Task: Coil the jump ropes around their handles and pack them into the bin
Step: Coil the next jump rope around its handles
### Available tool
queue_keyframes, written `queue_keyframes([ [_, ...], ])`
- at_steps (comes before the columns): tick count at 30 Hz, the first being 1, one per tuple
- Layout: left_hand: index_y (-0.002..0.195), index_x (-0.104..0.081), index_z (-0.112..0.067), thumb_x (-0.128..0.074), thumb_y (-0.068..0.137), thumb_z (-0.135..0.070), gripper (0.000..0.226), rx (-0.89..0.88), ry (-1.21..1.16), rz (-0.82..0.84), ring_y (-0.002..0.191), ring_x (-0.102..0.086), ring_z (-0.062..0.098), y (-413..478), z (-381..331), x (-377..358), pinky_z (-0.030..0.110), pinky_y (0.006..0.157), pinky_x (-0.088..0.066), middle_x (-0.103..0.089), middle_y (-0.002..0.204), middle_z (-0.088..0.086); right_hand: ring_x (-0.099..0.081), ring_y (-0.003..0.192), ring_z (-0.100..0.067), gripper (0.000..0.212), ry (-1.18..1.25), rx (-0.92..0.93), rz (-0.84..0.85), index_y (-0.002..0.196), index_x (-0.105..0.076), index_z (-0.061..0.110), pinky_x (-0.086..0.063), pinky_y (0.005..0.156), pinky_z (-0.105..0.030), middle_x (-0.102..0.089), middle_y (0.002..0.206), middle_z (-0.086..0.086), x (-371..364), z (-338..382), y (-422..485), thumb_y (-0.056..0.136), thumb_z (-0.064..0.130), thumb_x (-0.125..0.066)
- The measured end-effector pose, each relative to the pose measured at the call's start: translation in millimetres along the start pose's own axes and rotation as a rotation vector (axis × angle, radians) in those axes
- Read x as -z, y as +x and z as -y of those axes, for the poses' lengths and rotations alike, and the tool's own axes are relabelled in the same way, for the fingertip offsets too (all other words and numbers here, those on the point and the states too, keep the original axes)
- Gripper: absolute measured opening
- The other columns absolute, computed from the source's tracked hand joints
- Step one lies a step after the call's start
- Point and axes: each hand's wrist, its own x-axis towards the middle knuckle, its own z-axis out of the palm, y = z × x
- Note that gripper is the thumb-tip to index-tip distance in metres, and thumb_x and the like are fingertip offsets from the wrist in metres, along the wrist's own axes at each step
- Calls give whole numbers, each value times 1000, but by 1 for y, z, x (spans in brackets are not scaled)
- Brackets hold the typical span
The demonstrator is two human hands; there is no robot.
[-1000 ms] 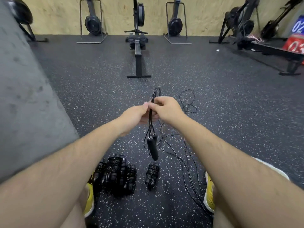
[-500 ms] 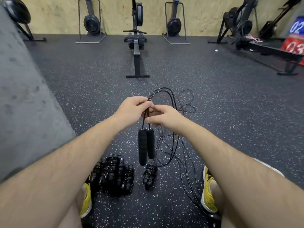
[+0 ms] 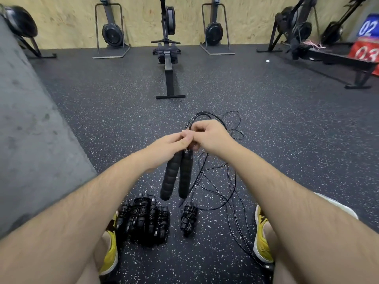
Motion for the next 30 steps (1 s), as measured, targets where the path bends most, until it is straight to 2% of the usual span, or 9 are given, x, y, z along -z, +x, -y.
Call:
queue_keyframes([
  [3, 120, -67, -16, -57, 101, -38, 30, 20, -44, 28, 115, -67, 14, -2, 1, -3, 42, 115, -40, -75, 115, -2, -60, 57, -19, 30, 19, 5, 13, 72, -64, -2, -53, 63, -35, -73, 72, -13, 4, 4, 1, 89, 21, -73],
  [9, 105, -71, -15, -66, 93, -46, 34, 11, -15, -98, 102, -71, 34, 0, -7, -7, 51, 98, -54, -76, 105, 12, -61, 67, -18, 28, 55, -13, -113, 77, -70, 5, -56, 81, -48, -70, 76, -9, 2, 3, 0, 92, 28, -68],
  [11, 101, -69, -11, -65, 93, -47, 37, 16, -50, -206, 89, -73, 39, 4, -10, -6, 49, 89, -58, -76, 99, 15, -67, 85, -16, 23, 17, -66, -147, 98, -71, 15, -56, 90, -47, -72, 93, 1, 5, 3, 0, 89, 35, -66],
  [14, 98, -67, -2, -64, 96, -40, 37, 33, -161, -367, 72, -70, 26, 10, -16, -6, 35, 77, -56, -73, 85, 10, -61, 108, -15, 69, -147, -184, 29, 135, -44, 20, -50, 93, -37, -61, 118, 4, 5, 9, -21, 77, 40, -75],
  [16, 96, -68, -5, -68, 86, -53, 49, 71, -258, -404, 89, -72, 35, 13, -16, -6, 45, 94, -54, -75, 94, 15, -53, 118, -19, 105, -371, -186, 73, 146, -26, 24, -47, 99, -42, -50, 130, 3, -11, 6, -42, 62, 57, -80],
  [18, 102, -66, 0, -68, 81, -56, 60, 90, -365, -374, 105, -69, 41, 14, -13, -9, 56, 103, -49, -75, 105, 18, -43, 126, -26, 118, -565, -155, 11, 148, -18, 22, -44, 103, -49, -41, 136, -2, -32, -2, -54, 57, 65, -81],
  [23, 103, -65, -1, -52, 102, -46, 47, 178, -441, -311, 97, -72, 27, 8, -25, -18, 51, 100, -53, -73, 110, 20, -55, 115, -32, 75, -716, -97, -132, 135, -31, 18, -49, 87, -42, -46, 127, -6, -34, -12, -46, 75, 30, -75],
  [27, 92, -68, -9, -34, 97, -69, 70, 398, 206, -298, 74, -75, 28, -12, -35, 5, 36, 73, -60, -76, 81, 10, -56, 109, -29, 64, -961, 47, -140, 129, -37, 20, -45, 83, -39, -50, 121, -4, -12, -10, -38, 76, 28, -72],
  [30, 87, -60, -20, -51, 92, -55, 36, 139, 764, -454, 84, -64, 22, -27, -29, 23, 34, 71, -49, -65, 85, -4, -57, 104, -28, 58, -996, 104, -118, 123, -41, 22, -43, 80, -38, -53, 116, -1, -4, -12, -35, 73, 24, -70],
])
